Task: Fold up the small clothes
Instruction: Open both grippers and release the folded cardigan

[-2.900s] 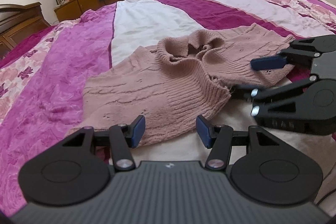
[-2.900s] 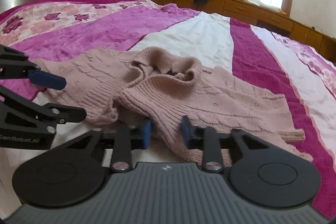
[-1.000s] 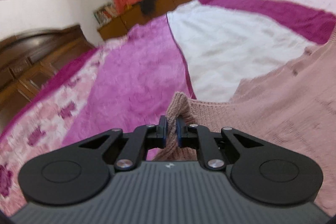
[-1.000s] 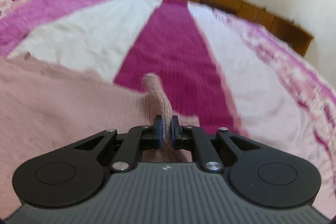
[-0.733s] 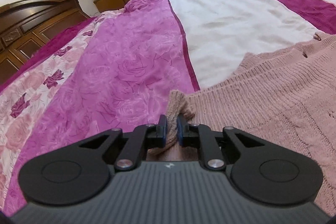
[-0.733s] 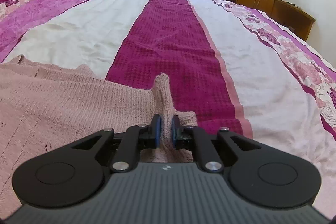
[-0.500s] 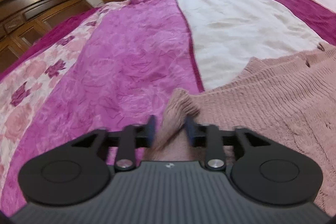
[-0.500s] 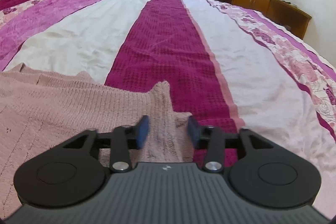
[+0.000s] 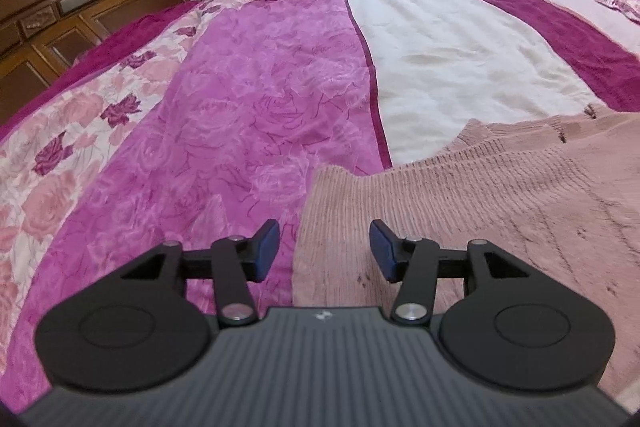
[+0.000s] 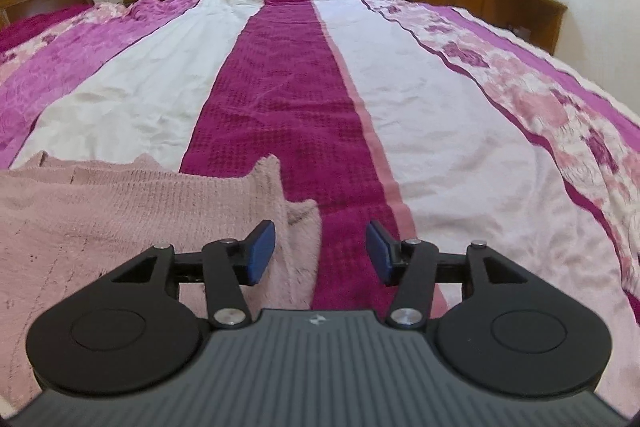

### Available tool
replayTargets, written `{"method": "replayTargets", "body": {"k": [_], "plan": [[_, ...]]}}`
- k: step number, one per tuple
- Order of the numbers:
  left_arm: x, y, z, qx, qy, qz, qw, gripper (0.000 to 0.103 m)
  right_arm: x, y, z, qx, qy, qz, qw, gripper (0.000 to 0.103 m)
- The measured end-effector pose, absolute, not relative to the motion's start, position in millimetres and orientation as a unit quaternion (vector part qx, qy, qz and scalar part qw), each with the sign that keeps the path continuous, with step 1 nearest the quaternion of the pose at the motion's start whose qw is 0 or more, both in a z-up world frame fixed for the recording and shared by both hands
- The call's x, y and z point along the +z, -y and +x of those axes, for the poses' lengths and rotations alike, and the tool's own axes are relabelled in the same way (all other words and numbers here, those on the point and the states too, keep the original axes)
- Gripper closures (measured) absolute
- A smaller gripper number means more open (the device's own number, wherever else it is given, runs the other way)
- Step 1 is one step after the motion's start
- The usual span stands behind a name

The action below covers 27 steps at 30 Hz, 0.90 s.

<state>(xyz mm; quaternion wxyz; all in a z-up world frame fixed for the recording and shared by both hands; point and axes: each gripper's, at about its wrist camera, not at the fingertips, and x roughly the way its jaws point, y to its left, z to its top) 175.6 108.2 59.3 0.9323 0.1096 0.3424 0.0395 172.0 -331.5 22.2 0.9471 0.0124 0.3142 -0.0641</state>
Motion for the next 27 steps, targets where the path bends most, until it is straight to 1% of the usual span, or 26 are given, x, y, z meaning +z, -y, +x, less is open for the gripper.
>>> {"method": "replayTargets", "body": {"k": [8,16,20,27], "plan": [[75,-125,139,0.032,-0.349,0.067,0.934,0.051,20,352,136,-0.044,-0.331,0.102,0.937,0.039],[78,-130,108,0.033,-0.359,0.047,0.932,0.051,12,371,96,-0.011,-0.332,0.232,0.914,0.037],[76,-130,97,0.029,-0.369,0.036,0.928,0.051,7,370,85,0.001,-0.34,0.259,0.904,0.036],[68,-129,81,0.031,-0.383,0.013,0.923,0.051,-5,355,84,0.046,-0.355,0.253,0.899,0.036]]}}
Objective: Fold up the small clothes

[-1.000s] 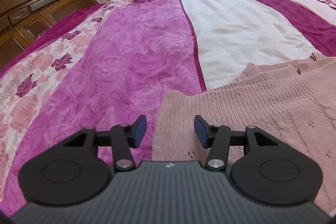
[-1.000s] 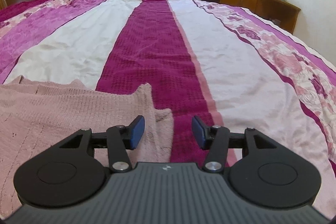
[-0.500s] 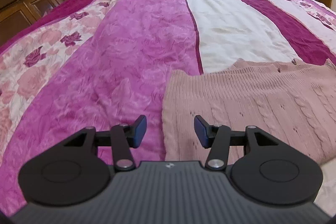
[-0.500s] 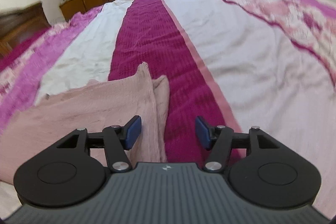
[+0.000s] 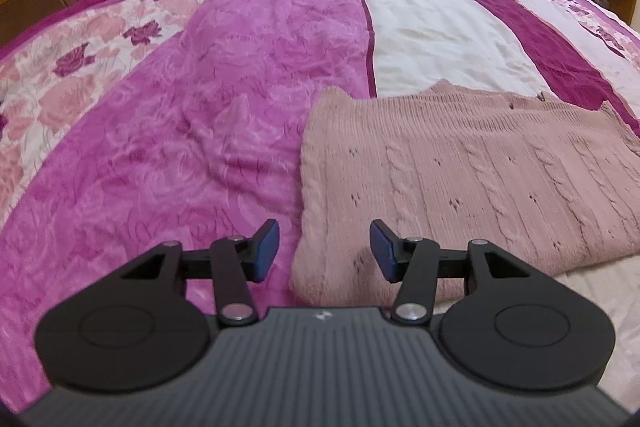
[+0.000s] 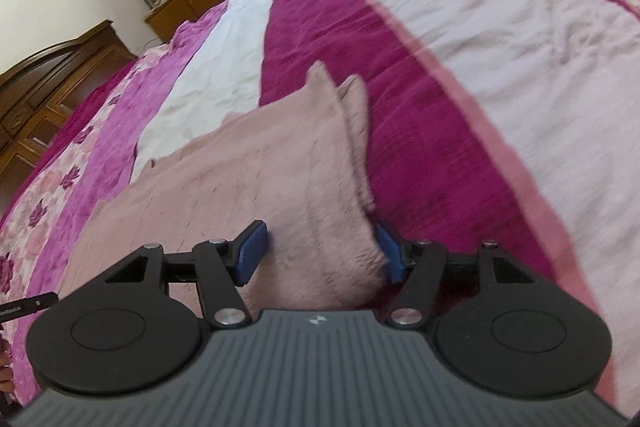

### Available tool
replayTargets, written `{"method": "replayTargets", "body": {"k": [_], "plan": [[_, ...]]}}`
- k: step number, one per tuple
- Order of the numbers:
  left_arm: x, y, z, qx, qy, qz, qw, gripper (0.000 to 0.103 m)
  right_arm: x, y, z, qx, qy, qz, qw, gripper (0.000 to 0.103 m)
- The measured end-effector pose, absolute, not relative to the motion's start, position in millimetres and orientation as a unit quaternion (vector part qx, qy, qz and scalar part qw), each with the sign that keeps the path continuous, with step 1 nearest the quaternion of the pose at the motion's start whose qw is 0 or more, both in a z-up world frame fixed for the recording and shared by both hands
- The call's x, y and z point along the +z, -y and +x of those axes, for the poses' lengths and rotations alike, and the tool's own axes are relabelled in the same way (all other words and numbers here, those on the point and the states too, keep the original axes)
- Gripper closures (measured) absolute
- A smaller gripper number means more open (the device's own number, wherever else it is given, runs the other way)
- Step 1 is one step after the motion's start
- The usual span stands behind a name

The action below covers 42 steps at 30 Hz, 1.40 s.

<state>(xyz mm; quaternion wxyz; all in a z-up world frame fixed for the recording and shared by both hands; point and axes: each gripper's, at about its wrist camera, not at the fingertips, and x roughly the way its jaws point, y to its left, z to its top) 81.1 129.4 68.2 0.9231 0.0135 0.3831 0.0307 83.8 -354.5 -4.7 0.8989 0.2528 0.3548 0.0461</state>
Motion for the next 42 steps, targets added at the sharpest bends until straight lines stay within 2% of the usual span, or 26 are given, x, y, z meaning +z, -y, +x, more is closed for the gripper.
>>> {"method": "replayTargets", "body": {"k": [16,18,20,23,28,42], "plan": [[59,-130,72,0.046,-0.406,-0.011,0.913,0.051,-23,360,105,0.063,-0.324,0.337,0.882,0.035],[60,-129,72,0.046,-0.406,-0.011,0.913,0.051,-23,358,109,0.063,-0.322,0.336,0.883,0.038],[60,-129,71,0.046,-0.407,-0.01,0.912,0.051,-23,356,112,0.061,-0.322,0.331,0.885,0.055],[61,-129,71,0.046,-0.407,-0.01,0.912,0.051,-23,355,114,0.062,-0.321,0.335,0.883,0.068],[62,-130,71,0.049,-0.407,-0.006,0.912,0.051,-16,359,115,0.077,-0.308,0.359,0.877,0.072],[71,-143,66,0.056,-0.396,-0.011,0.916,0.051,50,302,125,0.142,-0.266,0.314,0.9,0.074]]}}
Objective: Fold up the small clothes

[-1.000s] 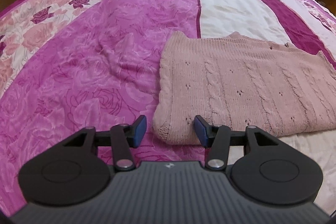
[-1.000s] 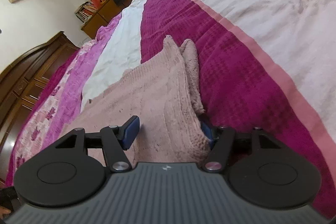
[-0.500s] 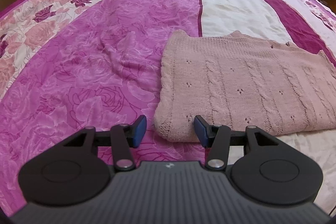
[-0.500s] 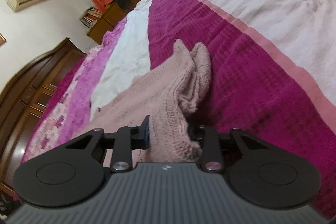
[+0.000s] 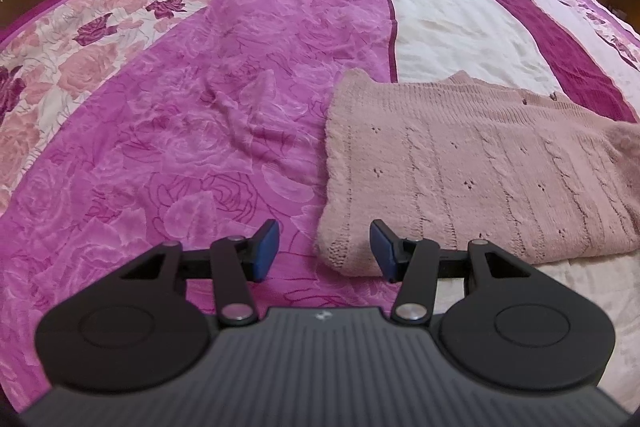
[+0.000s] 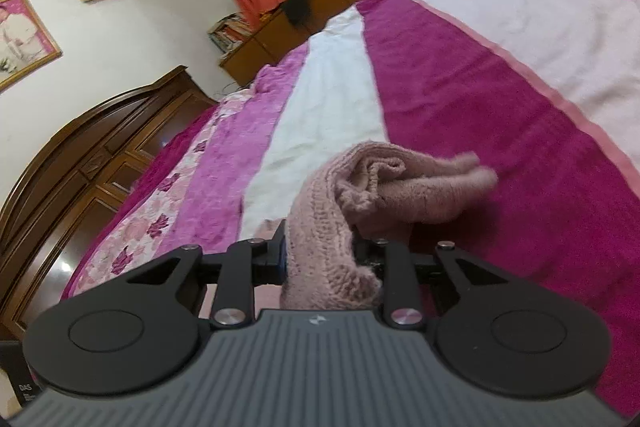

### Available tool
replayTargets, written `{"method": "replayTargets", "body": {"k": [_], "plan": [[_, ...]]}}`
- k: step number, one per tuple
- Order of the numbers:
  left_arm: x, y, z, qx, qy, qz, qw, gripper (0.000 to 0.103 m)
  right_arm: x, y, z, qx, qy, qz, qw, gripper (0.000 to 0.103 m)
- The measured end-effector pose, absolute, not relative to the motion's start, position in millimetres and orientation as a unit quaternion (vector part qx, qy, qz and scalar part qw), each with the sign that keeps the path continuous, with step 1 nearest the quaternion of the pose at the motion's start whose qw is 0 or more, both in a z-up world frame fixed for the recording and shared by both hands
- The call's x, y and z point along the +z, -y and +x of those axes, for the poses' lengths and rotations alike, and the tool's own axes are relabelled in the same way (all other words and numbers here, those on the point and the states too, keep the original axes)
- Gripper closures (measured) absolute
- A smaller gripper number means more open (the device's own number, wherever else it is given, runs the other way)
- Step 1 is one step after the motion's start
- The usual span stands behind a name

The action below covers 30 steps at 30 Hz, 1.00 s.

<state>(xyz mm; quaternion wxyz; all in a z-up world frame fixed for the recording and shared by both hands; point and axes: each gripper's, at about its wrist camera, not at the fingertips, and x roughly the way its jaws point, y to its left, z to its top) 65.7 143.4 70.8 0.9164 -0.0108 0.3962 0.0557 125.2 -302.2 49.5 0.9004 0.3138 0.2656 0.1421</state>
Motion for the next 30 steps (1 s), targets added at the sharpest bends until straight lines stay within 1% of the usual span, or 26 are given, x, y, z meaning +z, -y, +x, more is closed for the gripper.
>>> {"method": "replayTargets", "body": {"k": [9,15,20,24,30], "plan": [[79,-165,62,0.07,-0.387,-0.012,0.919,0.051,91,243,136,0.194,-0.253,0.288,0.903,0.075],[89,-181,62,0.083,-0.377,-0.001,0.922,0.051,116,192,142,0.237,-0.258,0.269,0.897,0.076],[97,-191,65,0.088,-0.371,0.011,0.925,0.051,129,145,146,0.272,-0.266,0.273,0.884,0.076],[101,-197,67,0.088,-0.366,0.018,0.926,0.051,123,104,152,0.285,-0.287,0.264,0.876,0.076],[101,-204,67,0.088,-0.366,0.02,0.926,0.051,88,45,155,0.301,-0.335,0.234,0.862,0.076]]}}
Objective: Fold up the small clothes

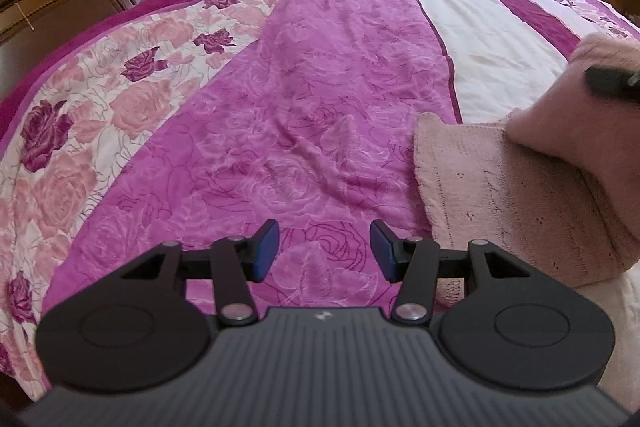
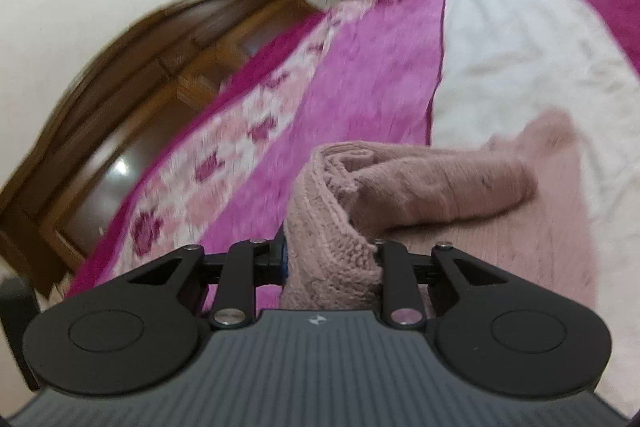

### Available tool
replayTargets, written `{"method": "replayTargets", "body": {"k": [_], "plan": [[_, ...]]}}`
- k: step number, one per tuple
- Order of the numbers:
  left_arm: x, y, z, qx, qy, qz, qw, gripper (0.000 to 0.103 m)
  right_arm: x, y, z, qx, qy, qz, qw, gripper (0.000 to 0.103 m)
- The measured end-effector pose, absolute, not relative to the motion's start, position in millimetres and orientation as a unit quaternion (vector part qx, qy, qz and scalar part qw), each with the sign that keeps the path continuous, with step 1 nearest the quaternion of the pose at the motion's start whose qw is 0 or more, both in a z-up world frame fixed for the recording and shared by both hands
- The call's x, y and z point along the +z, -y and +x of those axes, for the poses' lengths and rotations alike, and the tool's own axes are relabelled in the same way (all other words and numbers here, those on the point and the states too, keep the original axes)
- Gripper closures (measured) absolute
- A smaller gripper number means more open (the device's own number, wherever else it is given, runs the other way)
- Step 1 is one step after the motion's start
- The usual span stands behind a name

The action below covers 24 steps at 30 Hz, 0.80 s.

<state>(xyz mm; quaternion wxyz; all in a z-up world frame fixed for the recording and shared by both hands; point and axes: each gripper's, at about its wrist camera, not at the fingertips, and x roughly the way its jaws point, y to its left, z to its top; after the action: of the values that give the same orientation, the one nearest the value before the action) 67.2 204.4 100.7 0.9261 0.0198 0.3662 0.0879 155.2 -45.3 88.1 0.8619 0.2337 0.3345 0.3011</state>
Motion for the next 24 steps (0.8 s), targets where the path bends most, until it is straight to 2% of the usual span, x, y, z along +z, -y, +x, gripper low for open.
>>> {"method": "replayTargets", "body": {"k": [7,9,14,20,24], "plan": [[94,-211,71,0.088,-0.371,0.017,0.924,0.051,41,4,159,0.296,-0.376,0.193,0.857,0.073],[93,-211,73,0.087,-0.371,0.016,0.924,0.051,35,0,159,0.295,-0.381,0.192,0.855,0.069],[92,-211,77,0.082,-0.371,0.015,0.925,0.051,37,-3,157,0.303,-0.379,0.199,0.851,0.048],[97,-201,86,0.066,-0.364,0.033,0.928,0.051,48,15,136,0.324,-0.372,0.219,0.842,0.036],[107,-194,95,0.048,-0.352,0.03,0.934,0.051,56,41,117,0.329,-0.36,0.228,0.843,0.035]]}}
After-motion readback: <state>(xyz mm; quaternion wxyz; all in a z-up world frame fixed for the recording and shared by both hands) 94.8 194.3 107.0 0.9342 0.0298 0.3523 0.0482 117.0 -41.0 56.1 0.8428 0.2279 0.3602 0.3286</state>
